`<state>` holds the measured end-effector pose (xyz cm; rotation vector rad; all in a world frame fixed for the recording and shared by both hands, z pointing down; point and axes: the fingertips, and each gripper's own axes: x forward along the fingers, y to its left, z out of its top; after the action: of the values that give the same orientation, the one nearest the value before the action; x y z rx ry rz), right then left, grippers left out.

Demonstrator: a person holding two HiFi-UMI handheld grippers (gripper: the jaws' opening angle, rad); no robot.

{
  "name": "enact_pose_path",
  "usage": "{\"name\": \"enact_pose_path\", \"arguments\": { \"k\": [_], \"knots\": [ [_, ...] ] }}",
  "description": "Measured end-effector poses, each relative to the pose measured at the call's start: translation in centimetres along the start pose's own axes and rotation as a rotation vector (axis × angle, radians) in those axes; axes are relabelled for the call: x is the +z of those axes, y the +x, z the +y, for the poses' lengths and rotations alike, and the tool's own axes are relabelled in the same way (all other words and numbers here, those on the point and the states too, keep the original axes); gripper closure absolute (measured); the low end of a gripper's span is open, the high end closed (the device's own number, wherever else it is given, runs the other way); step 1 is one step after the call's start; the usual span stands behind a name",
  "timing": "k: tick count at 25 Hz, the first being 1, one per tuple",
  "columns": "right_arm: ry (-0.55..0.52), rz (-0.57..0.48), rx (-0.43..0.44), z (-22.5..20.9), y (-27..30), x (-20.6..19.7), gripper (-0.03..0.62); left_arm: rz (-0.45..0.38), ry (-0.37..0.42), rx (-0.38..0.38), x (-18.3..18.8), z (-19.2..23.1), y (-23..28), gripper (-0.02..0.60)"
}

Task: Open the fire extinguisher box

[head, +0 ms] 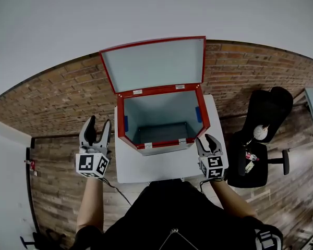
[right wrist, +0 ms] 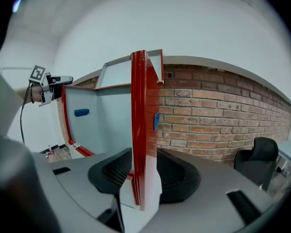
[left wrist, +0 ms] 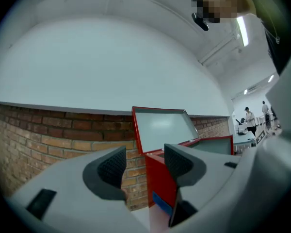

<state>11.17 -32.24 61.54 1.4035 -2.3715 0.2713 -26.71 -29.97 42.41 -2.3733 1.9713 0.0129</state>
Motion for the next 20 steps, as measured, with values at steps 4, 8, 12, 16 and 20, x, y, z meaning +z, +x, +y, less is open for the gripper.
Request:
{"name": "enact_pose_path", "arguments": {
  "k": [4,8,12,16,20],
  "knots": [
    [0.065,-0.044,-0.047,-2.5,-2.4,0.1,0.431,0.004,-0.078,0.048,-1.8,-0.6,-3.0,0.287],
    [0.092,-0.162,-0.184,-6.6,-5.5,4.1,0.433,-0.008,-0.051,0.028,-1.7,-2.0,-4.2,0.305],
    [0.067,-0.324,-0.189,-4.7,-8.3,10.0,0.508,-0.046,-0.049,-0.009,-1.2,-3.3,-5.5,0.369],
    [0.035,-0.404,-0.114,0.6,-10.2,13.4,0.546,-0.061,-0.069,-0.045,-1.7,-4.0,-7.2,0.454],
    [0.028,-0.413,-0.024,5.9,-11.6,13.7,0.569,-0.026,-0.091,-0.105,-3.6,-5.7,-8.7,0.507]
  ]
}}
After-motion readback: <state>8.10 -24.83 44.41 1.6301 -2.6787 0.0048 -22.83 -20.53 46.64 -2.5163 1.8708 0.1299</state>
